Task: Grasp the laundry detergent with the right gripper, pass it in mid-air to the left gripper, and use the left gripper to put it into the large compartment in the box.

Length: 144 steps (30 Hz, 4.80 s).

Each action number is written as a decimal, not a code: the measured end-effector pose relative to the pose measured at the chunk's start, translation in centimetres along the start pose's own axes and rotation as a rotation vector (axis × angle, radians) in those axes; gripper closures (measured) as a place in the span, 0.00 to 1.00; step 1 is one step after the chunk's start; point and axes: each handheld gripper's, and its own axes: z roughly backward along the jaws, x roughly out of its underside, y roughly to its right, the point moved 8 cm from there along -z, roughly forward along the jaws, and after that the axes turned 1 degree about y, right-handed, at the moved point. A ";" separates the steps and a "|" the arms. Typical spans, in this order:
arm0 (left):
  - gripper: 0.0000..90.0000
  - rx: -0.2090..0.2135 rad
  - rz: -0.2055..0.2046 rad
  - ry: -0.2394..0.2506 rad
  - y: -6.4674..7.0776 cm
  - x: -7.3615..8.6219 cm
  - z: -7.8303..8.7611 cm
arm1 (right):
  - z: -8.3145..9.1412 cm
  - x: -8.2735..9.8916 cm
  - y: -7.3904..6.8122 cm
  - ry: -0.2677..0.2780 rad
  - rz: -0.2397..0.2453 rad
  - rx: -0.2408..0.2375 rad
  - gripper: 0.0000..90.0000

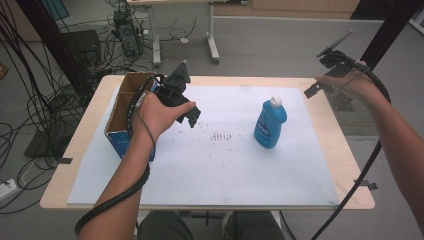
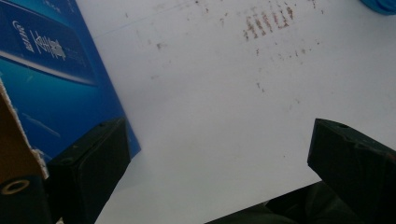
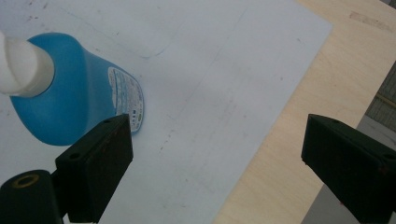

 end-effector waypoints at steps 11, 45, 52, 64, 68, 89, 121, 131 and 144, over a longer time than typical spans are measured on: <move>0.07 0.011 -0.008 0.006 0.3 0.0 -0.2 | -0.1 2.8 -0.7 0.032 0.009 -0.025 0.08; 0.07 0.012 0.003 0.014 0.2 0.5 -0.7 | -4.1 8.9 -5.3 0.199 0.068 -0.089 0.06; 0.07 0.011 0.004 0.017 0.1 0.6 -0.7 | -5.3 9.3 -6.2 0.227 0.081 -0.081 0.06; 0.07 0.008 0.010 0.018 -0.2 1.0 -0.9 | -8.2 9.1 -8.6 0.304 0.084 -0.101 0.05; 0.07 0.009 0.014 0.021 -0.3 1.1 -0.9 | -8.9 9.0 -9.0 0.314 0.089 -0.095 0.05; 0.07 0.007 0.028 0.025 -0.9 1.7 -1.0 | -11.5 7.1 -10.7 0.443 0.074 -0.044 0.04; 0.07 0.013 0.015 0.021 -0.8 1.5 -1.4 | -13.6 5.6 -11.4 0.605 0.035 -0.002 0.03; 0.07 0.013 0.012 0.017 -0.7 1.4 -1.6 | -14.4 5.2 -11.6 0.632 0.033 0.010 0.03; 0.07 0.014 0.008 0.023 -0.5 1.0 -1.5 | -14.2 4.8 -11.5 0.674 0.025 0.013 0.02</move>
